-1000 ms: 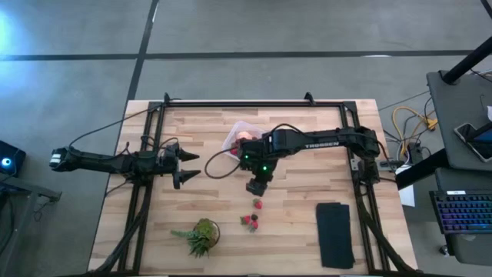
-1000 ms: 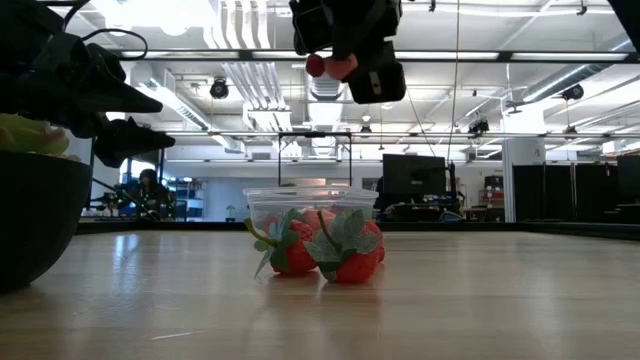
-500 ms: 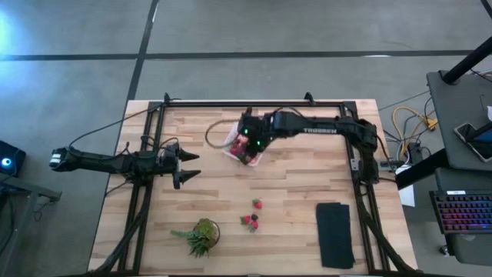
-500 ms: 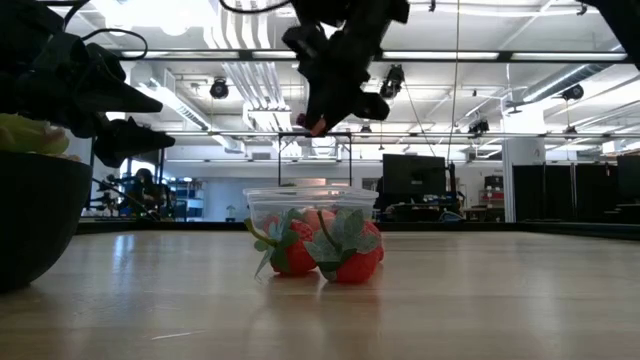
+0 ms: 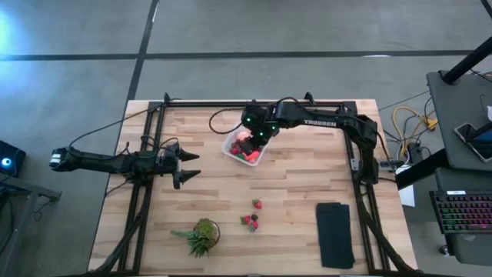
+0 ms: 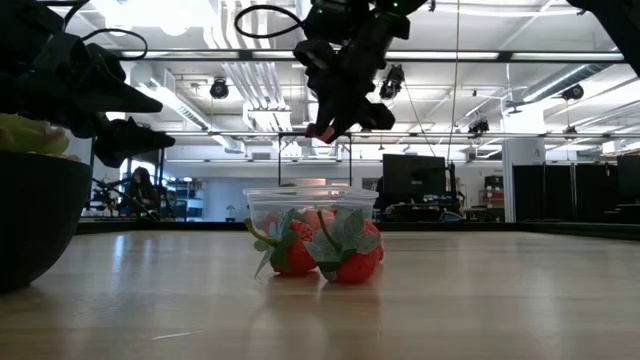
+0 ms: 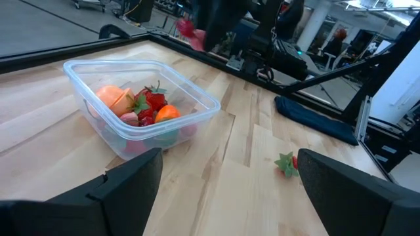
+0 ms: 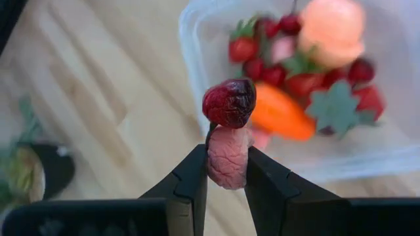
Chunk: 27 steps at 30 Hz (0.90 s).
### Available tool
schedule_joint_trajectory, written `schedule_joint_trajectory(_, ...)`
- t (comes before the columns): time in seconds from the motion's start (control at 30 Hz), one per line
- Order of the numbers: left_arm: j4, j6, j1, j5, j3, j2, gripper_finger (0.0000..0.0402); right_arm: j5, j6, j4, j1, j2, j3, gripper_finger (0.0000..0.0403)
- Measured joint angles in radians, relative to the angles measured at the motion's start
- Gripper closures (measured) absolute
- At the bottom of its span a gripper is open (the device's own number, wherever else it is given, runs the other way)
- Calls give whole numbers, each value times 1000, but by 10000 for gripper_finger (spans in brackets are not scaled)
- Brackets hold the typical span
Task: Pick and placing Produce into tupperware
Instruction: Put the pink peach into the transparent bin
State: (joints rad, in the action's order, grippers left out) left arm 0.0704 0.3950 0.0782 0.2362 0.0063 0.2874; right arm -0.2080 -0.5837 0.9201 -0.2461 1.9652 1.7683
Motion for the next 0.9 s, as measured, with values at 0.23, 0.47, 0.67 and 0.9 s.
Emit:
schedule_joint_trajectory(0.23,0,0,0,0,0,0,63,-75,172,304,90,0,-1,323)
schedule_joint_trajectory(0.47,0,0,0,0,0,0,63,45,285,510,225,-1,-74,323)
schedule_joint_trajectory(0.67,0,0,0,0,0,0,63,24,184,330,281,-1,-223,323)
schedule_joint_trajectory(0.9,0,0,0,0,0,0,63,22,65,103,290,-1,-364,323)
